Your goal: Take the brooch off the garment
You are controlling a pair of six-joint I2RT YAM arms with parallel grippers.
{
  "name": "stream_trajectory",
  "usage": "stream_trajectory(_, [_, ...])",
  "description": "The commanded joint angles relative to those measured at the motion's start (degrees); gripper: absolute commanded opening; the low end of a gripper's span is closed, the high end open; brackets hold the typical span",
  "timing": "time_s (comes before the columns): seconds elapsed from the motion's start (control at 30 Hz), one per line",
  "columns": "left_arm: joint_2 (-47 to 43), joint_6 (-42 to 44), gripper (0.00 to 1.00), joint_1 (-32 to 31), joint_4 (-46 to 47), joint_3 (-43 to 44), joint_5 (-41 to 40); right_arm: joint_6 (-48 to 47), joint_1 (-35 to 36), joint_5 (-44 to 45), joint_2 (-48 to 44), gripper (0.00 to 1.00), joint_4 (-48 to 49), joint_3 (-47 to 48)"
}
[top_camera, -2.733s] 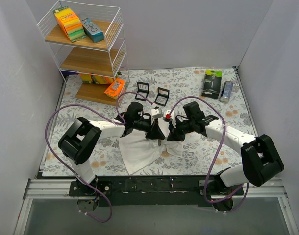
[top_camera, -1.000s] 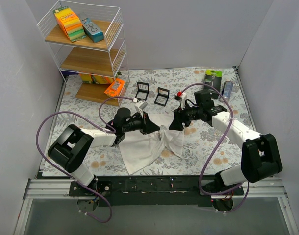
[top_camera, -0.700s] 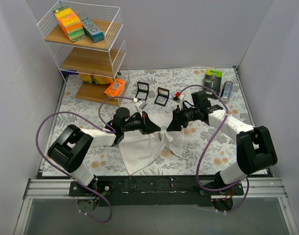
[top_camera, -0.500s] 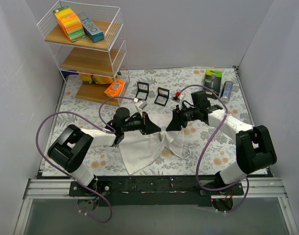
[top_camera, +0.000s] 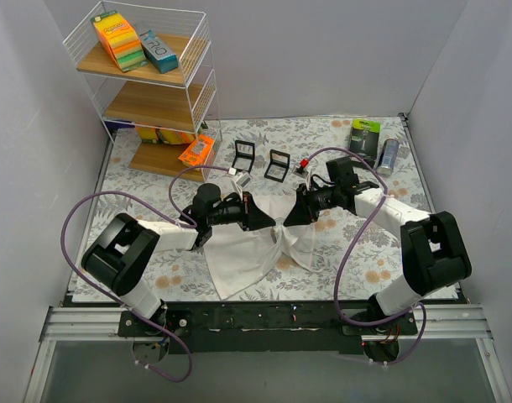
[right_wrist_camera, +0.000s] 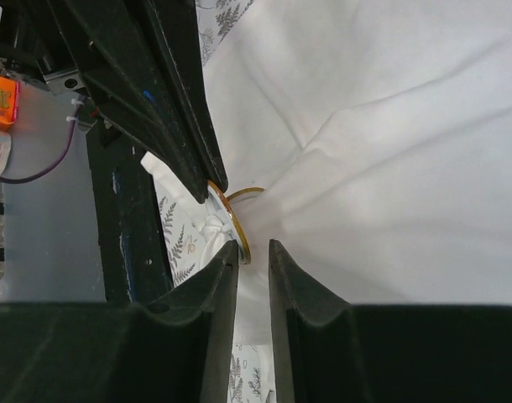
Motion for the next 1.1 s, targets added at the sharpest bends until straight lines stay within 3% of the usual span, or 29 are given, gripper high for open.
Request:
stream_trajectory(0.0, [0.2, -0.5, 0.00, 0.7, 2.0, 1.6, 1.8, -1.8, -0.3, -4.6, 1.2, 0.27, 0.0, 1.6])
stream_trajectory(0.37, [2.4, -0.9, 0.00, 1.0, 2.0, 2.7, 3.1, -1.2, -0.3, -8.7, 1.9, 0.18, 0.6, 1.8])
stream_trajectory(0.67, [4.0, -1.1, 0.00, 1.1, 1.9, 3.7, 3.5, 1.1, -0.3, -10.3, 1.6, 0.01, 2.3, 1.1])
stream_trajectory(0.7, [4.0, -1.1, 0.03, 1.1, 1.3, 3.9, 3.2, 1.8, -0.3, -9.1, 1.5, 0.01, 3.3, 1.0])
stream_trajectory(0.73, [4.1, -1.2, 0.23, 1.1, 1.2, 4.0, 3.1, 2.5, -0.3, -7.8, 1.3, 0.01, 3.5, 1.1])
stream_trajectory(0.83, [3.8, -1.2, 0.41, 1.1, 0.7, 4.3, 3.3, 5.4, -0.6, -3.7, 0.7, 0.01, 4.5, 1.2])
stream_trajectory(0.93, [4.2, -1.4, 0.41, 1.1, 0.5, 4.7, 3.5, 5.8, -0.6, -1.8, 0.2, 0.01, 4.9, 1.8])
stream_trajectory(1.07, [5.0, -1.6, 0.32, 1.1, 0.5, 5.4, 4.1, 5.8, -0.7, -1.3, 0.4, 0.01, 4.8, 2.1])
